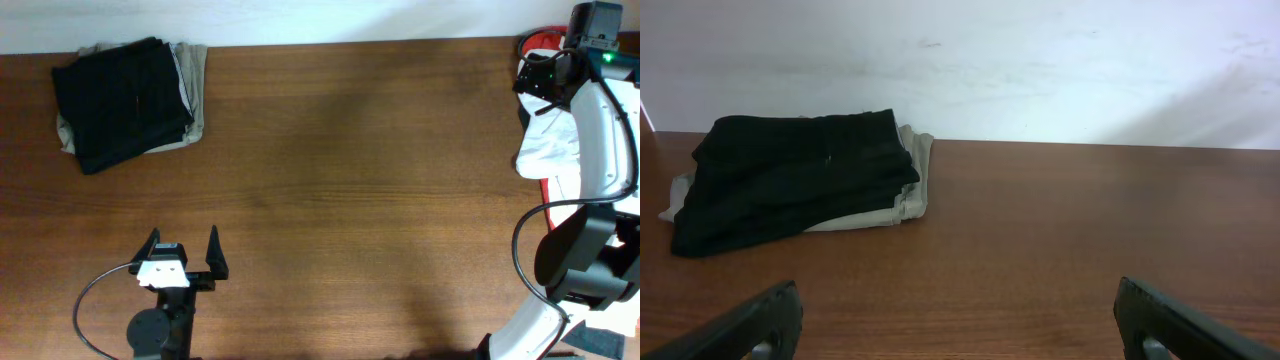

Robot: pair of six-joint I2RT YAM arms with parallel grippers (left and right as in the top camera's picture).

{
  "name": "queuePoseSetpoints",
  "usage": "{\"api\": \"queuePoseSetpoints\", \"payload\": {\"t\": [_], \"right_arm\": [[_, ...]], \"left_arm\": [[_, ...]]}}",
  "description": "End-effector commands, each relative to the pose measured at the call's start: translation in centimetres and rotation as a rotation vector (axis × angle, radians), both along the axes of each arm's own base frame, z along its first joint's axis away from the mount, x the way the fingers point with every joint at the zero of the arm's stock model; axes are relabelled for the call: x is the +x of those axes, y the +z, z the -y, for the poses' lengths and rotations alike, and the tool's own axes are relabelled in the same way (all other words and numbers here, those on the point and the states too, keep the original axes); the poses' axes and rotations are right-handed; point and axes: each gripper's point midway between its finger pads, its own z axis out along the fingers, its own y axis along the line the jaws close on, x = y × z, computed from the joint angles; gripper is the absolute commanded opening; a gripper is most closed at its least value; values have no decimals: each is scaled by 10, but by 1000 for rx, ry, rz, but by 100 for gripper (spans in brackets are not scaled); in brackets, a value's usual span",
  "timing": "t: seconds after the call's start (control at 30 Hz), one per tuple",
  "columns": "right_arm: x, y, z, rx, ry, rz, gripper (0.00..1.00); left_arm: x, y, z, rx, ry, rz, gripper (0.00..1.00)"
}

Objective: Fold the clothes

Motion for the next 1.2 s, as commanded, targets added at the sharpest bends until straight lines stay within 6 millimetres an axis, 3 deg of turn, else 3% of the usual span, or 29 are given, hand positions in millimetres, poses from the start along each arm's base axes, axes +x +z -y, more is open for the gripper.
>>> {"api": "queuePoseSetpoints", "payload": {"t": [0.0,0.43,0.53,0.6,0.7,0.8,0.93,1.03,1.17], "right_arm": [[1,9,0,-17,0,17,99],[1,9,0,-16,1,16,99],[-1,28,-6,-26,10,54,99],[-4,59,-23,-40,41,117,99],[-15,116,-63,-59,118,240,99],[-36,173,-119,-63,233,373,99],[-71,225,-186,-40,391,506,99],[-99,243,-201,-30,435,541,99],[-128,220,-210,29,495,472,99]], "left_arm": [[0,-2,-4,17,18,1,99],[0,-2,-4,17,18,1,99],[0,-2,-4,17,18,1,99],[0,-2,-4,17,18,1,99],[0,-2,-4,17,18,1,99],[0,-2,-4,17,18,1,99],[0,-2,-4,17,18,1,99],[0,-2,-4,17,18,1,99],[0,-2,-4,18,18,1,99]]}}
